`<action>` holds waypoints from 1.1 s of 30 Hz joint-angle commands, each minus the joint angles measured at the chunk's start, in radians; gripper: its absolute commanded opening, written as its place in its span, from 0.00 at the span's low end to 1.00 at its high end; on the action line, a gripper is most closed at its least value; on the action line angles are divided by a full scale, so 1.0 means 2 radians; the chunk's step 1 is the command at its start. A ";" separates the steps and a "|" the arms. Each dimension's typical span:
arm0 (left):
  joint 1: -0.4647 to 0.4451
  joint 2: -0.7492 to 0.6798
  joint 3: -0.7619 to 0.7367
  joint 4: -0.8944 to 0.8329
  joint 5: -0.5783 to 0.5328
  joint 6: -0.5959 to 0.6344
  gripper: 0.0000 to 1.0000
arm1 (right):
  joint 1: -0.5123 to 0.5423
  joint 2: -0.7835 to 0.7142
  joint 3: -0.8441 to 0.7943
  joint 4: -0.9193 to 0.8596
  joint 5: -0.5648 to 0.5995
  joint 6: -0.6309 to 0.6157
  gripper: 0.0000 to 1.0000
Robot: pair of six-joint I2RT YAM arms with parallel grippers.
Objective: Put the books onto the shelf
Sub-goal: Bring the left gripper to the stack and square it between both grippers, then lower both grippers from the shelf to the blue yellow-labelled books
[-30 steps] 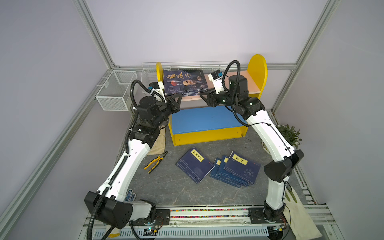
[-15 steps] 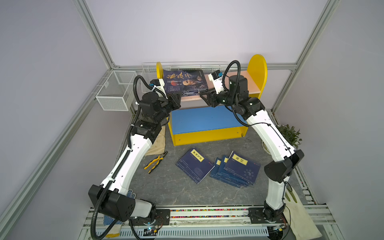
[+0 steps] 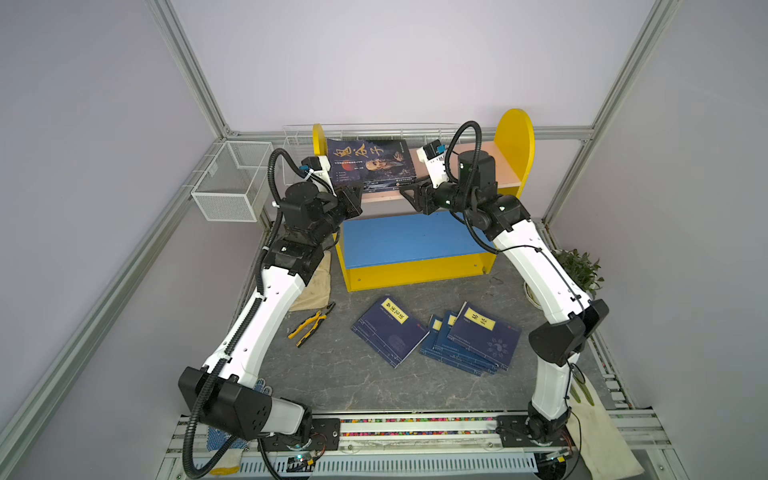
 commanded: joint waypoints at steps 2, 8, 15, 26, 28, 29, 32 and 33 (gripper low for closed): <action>0.003 0.013 0.017 -0.018 -0.006 0.018 0.00 | 0.005 0.003 -0.016 -0.036 -0.031 0.004 0.53; 0.005 0.019 0.021 -0.018 -0.001 0.021 0.00 | 0.005 0.004 -0.016 -0.037 -0.032 0.005 0.54; 0.005 -0.015 0.004 -0.017 -0.004 0.039 0.00 | 0.003 -0.025 -0.033 -0.029 -0.016 -0.002 0.55; -0.005 -0.180 -0.161 -0.054 -0.036 0.080 0.00 | 0.004 -0.266 -0.376 0.093 0.044 0.025 0.84; -0.005 -0.196 -0.201 -0.082 -0.040 0.081 0.01 | 0.012 -0.276 -0.435 0.077 0.009 0.031 0.85; -0.005 -0.200 -0.220 -0.098 -0.043 0.081 0.02 | 0.020 -0.272 -0.457 0.056 -0.007 0.027 0.85; -0.005 -0.198 -0.280 -0.118 -0.039 0.087 0.13 | 0.055 -0.247 -0.507 -0.007 -0.026 -0.006 0.85; -0.005 -0.191 -0.299 -0.118 -0.032 0.090 0.20 | 0.067 -0.237 -0.524 -0.020 -0.027 -0.021 0.86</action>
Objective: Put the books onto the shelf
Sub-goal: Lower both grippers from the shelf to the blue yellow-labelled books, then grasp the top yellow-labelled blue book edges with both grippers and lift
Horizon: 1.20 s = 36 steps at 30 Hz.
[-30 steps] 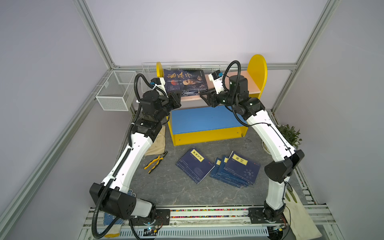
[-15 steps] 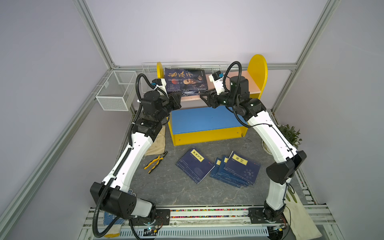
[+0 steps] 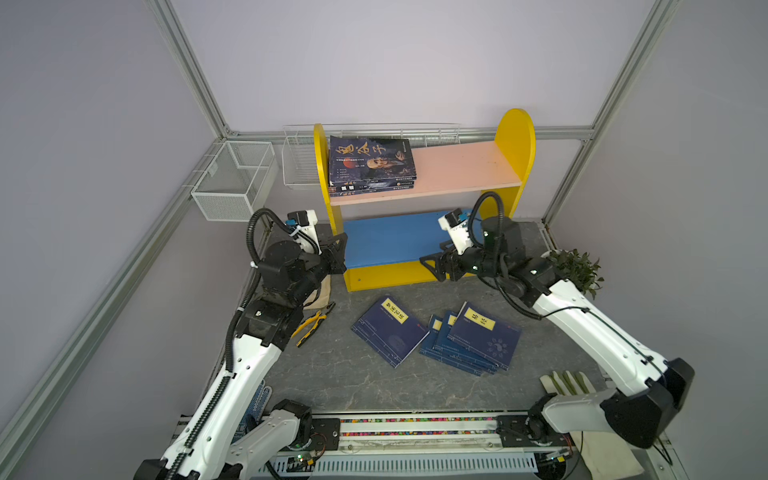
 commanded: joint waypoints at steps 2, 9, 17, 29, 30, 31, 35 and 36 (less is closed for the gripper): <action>-0.002 0.040 -0.077 -0.050 0.012 0.018 0.36 | 0.043 0.052 -0.068 -0.088 -0.026 -0.043 0.88; -0.022 0.119 -0.114 -0.042 0.019 0.035 0.71 | 0.050 0.133 -0.102 -0.130 -0.063 -0.044 0.90; -0.067 0.192 -0.107 -0.070 -0.006 0.056 0.71 | 0.041 0.192 -0.114 -0.123 -0.076 -0.047 0.90; -0.068 0.261 -0.105 -0.083 0.023 0.062 0.61 | -0.006 0.245 -0.015 -0.069 -0.139 -0.005 0.75; -0.068 0.262 -0.105 -0.086 0.027 0.063 0.60 | -0.011 0.249 -0.001 -0.066 -0.148 0.002 0.70; -0.068 0.263 -0.105 -0.089 0.029 0.063 0.59 | -0.016 0.252 0.010 -0.066 -0.155 0.007 0.66; -0.068 0.263 -0.102 -0.094 0.051 0.059 0.59 | -0.027 0.263 0.043 -0.054 -0.193 0.026 0.50; -0.068 0.263 -0.102 -0.091 0.059 0.057 0.59 | -0.027 0.265 0.050 -0.052 -0.204 0.028 0.47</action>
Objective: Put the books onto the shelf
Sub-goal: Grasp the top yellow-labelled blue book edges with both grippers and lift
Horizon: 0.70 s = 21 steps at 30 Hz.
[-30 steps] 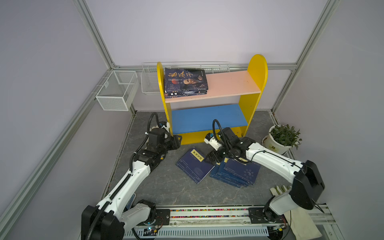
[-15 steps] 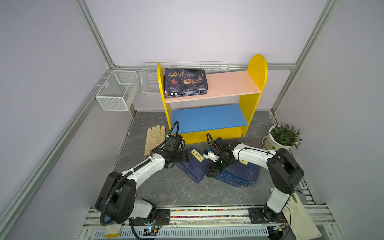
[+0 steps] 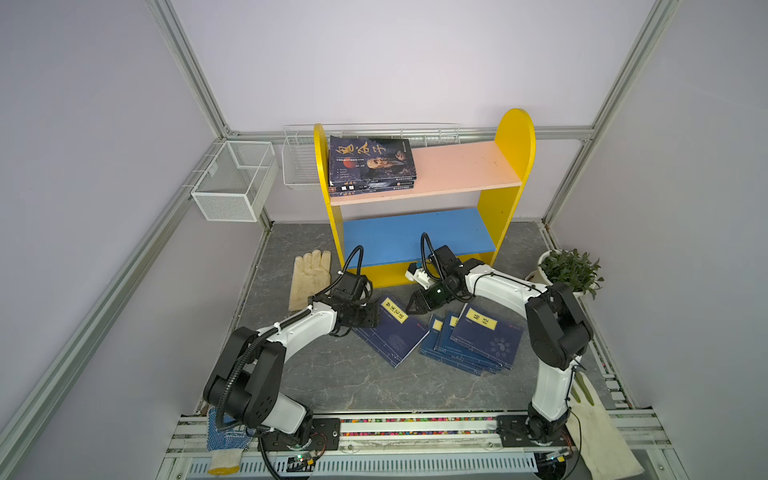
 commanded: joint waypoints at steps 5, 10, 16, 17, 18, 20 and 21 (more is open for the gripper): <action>-0.007 0.015 0.010 -0.020 0.032 0.002 0.58 | -0.003 -0.003 0.012 0.004 -0.009 0.016 0.57; -0.008 0.012 0.011 -0.018 0.006 -0.005 0.58 | 0.011 -0.057 -0.049 -0.056 0.063 -0.012 0.65; -0.007 -0.016 -0.003 0.018 -0.057 -0.035 0.63 | 0.062 -0.113 -0.147 -0.076 0.087 -0.004 0.69; -0.007 -0.015 0.001 0.018 -0.063 -0.042 0.64 | 0.066 -0.112 -0.153 -0.075 0.092 -0.002 0.67; -0.007 -0.010 0.005 0.018 -0.063 -0.041 0.65 | 0.065 -0.108 -0.153 -0.073 0.094 -0.001 0.65; -0.007 0.007 0.016 0.015 -0.055 -0.035 0.65 | 0.065 -0.093 -0.144 -0.074 0.076 -0.015 0.63; -0.007 0.019 0.021 0.014 -0.047 -0.033 0.65 | 0.065 -0.081 -0.135 -0.078 0.067 -0.023 0.61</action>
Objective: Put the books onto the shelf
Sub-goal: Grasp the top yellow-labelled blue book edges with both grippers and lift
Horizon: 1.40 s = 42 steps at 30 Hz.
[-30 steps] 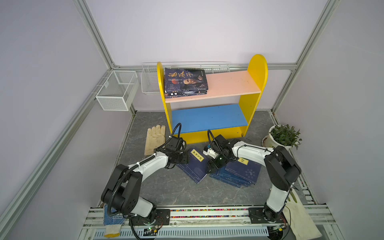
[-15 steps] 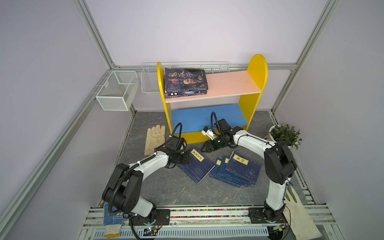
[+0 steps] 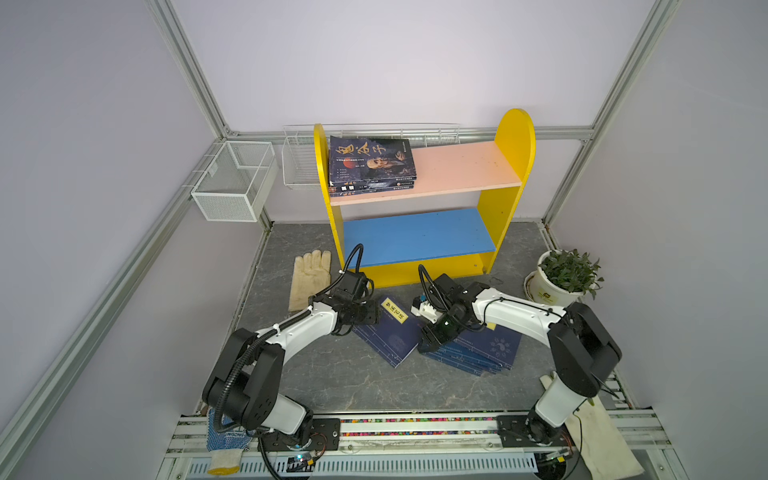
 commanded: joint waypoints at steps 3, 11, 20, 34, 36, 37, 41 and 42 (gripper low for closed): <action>-0.001 0.046 0.031 -0.009 0.024 0.011 0.64 | -0.009 0.050 0.032 -0.013 -0.035 -0.034 0.55; -0.002 0.040 0.033 -0.037 0.051 0.032 0.56 | -0.044 0.074 0.084 0.056 -0.071 0.014 0.58; -0.004 0.050 0.031 -0.034 0.080 0.029 0.54 | -0.079 0.120 0.179 0.057 -0.047 0.029 0.58; -0.010 0.077 0.035 -0.045 0.069 0.029 0.52 | -0.106 0.081 0.102 0.047 0.011 0.055 0.74; -0.013 0.077 0.033 -0.044 0.065 0.030 0.52 | -0.111 0.084 0.080 0.061 -0.029 0.056 0.72; -0.014 0.077 0.033 -0.044 0.063 0.030 0.52 | -0.114 0.088 0.072 0.069 -0.052 0.059 0.71; -0.018 0.080 0.030 -0.045 0.058 0.029 0.49 | -0.121 0.119 0.062 0.089 -0.111 0.066 0.67; -0.019 0.080 0.030 -0.047 0.055 0.030 0.46 | -0.123 0.128 0.066 0.085 -0.118 0.065 0.66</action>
